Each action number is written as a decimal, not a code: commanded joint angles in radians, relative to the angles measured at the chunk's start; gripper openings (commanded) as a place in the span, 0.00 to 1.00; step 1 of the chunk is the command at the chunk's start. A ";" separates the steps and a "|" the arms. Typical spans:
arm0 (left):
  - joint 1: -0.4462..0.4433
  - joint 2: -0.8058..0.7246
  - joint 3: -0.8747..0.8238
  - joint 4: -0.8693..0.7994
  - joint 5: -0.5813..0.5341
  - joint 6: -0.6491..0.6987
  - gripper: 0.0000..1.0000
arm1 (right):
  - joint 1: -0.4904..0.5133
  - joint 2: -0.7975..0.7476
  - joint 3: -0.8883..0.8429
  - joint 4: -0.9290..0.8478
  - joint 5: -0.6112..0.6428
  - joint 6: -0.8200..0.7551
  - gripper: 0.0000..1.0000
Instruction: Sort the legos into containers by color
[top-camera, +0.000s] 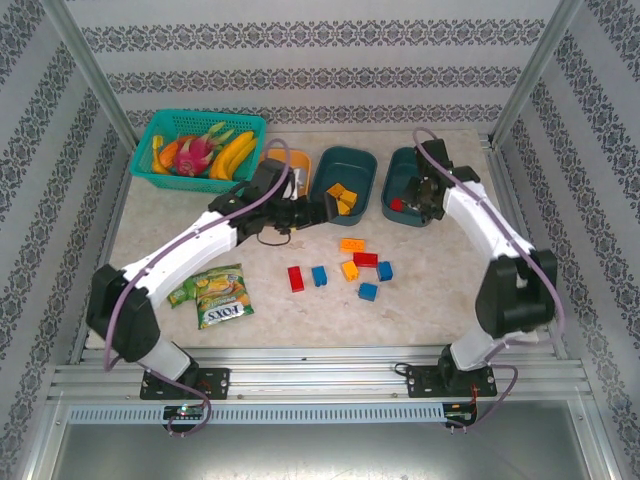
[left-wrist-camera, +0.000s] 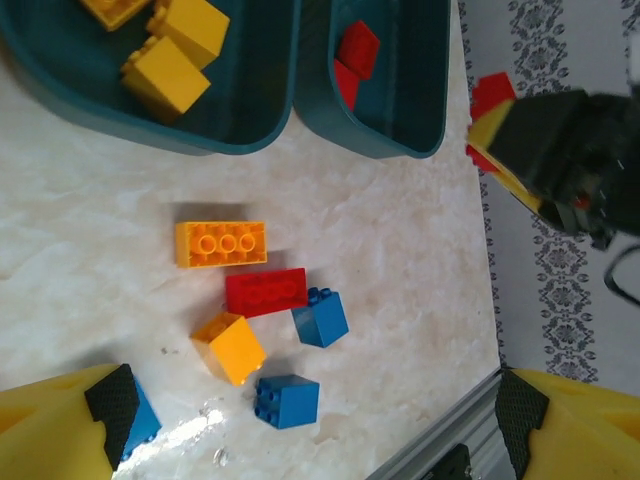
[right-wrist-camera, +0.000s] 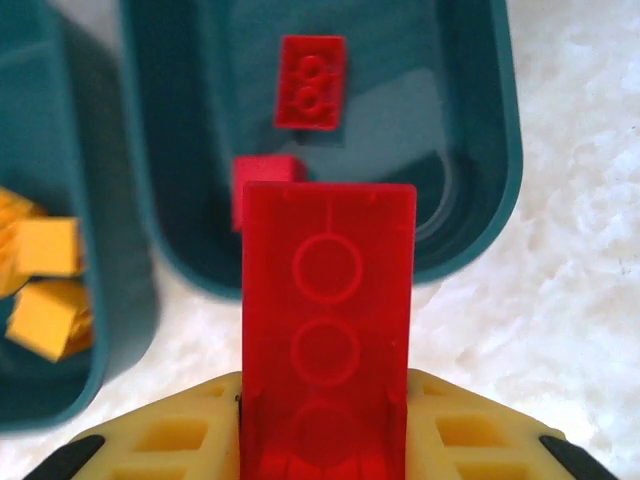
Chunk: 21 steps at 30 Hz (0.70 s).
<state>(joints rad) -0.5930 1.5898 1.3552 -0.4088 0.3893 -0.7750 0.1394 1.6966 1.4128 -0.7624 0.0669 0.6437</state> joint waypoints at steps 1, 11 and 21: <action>-0.025 0.058 0.075 0.038 -0.005 0.043 0.94 | -0.043 0.130 0.112 -0.073 -0.035 0.027 0.31; -0.037 0.121 0.131 -0.016 -0.031 0.069 0.94 | -0.093 0.425 0.351 -0.161 -0.029 0.117 0.32; -0.037 0.076 0.108 -0.107 -0.075 0.094 0.93 | -0.097 0.501 0.418 -0.174 -0.055 0.159 0.57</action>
<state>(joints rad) -0.6163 1.7069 1.4536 -0.4610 0.3424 -0.7109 0.0475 2.2002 1.7897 -0.9024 0.0238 0.7849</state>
